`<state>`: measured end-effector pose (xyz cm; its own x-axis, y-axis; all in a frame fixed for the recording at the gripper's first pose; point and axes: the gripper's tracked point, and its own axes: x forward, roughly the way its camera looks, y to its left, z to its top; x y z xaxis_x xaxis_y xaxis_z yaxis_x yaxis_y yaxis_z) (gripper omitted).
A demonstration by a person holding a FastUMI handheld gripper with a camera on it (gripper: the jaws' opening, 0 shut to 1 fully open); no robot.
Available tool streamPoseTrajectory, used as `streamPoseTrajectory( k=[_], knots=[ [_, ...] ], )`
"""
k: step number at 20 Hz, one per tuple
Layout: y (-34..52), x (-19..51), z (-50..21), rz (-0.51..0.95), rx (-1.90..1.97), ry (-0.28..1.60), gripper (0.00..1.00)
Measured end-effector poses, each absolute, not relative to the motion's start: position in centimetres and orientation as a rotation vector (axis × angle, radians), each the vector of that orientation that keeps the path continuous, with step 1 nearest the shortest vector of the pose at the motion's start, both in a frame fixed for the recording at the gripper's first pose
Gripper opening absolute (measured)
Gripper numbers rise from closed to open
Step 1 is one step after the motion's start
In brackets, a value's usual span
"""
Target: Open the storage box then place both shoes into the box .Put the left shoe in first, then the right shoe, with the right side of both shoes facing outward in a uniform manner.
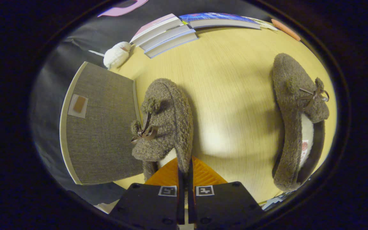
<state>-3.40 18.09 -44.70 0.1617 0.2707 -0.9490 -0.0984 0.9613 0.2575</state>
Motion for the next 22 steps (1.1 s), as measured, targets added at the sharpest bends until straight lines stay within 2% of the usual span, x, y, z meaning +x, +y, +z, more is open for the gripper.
streamPoseTrajectory(
  k=[2, 8, 16, 22],
  knots=[
    [17.9, -3.5, -44.3, 0.284, 0.165, 1.381, 0.04],
    [18.0, -3.3, -42.0, 0.308, 0.261, 1.35, 0.03],
    [21.0, -0.9, -31.5, 0.39, 0.536, 1.181, 0.03],
    [25.9, -0.7, -25.9, 0.463, 0.558, 1.127, 0.03]
  ],
)
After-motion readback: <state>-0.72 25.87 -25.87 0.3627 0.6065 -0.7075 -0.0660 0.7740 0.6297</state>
